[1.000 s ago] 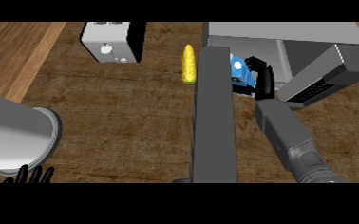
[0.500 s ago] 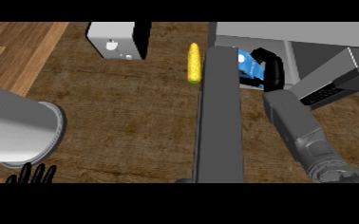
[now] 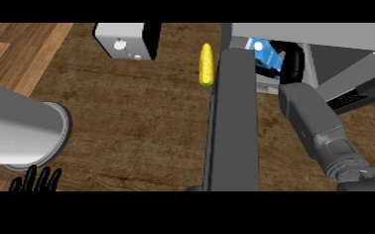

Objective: Pick up the milk, place it into the microwave and close the microwave

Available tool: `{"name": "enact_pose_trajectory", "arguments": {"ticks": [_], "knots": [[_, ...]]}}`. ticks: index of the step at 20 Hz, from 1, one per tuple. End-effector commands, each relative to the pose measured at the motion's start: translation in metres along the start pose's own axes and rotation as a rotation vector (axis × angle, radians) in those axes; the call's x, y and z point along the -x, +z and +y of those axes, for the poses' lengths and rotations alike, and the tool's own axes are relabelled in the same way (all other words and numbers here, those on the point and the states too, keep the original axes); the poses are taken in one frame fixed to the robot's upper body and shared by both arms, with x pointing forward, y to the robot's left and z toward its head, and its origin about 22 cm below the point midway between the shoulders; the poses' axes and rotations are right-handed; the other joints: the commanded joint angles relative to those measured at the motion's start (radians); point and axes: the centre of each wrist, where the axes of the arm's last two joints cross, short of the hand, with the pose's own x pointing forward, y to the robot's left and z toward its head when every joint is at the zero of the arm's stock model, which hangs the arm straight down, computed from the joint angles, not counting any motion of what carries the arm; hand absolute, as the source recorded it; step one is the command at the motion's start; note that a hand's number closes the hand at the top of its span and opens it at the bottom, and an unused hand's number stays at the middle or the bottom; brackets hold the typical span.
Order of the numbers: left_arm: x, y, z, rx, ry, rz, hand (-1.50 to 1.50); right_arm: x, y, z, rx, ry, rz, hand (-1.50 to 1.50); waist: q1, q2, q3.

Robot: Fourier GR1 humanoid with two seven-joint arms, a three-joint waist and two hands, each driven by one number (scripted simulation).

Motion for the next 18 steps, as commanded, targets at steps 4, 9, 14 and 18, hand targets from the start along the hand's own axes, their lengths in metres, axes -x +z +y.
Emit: {"name": "enact_pose_trajectory", "arguments": {"ticks": [4, 9, 14, 18], "knots": [[0.001, -0.001, 0.001, 0.012, -0.001, 0.030, -1.50, 0.003, -0.010, -0.013, 0.153, 0.167, -0.039, 1.50, 0.010, 0.005, 0.001], [0.011, -0.001, 0.000, 0.021, 0.017, 0.023, -1.50, 0.001, -0.010, -0.010, 0.188, 0.210, -0.031, 1.50, 0.018, 0.008, 0.000], [0.005, -0.008, 0.002, 0.046, -0.006, 0.002, -1.50, 0.052, 0.024, -0.052, 0.231, 0.555, 0.190, -1.50, 0.038, 0.039, -0.014], [0.005, -0.010, 0.005, 0.048, -0.015, 0.006, -1.50, 0.065, 0.040, -0.059, 0.268, 0.684, 0.254, -1.50, 0.062, 0.036, -0.010]]}}
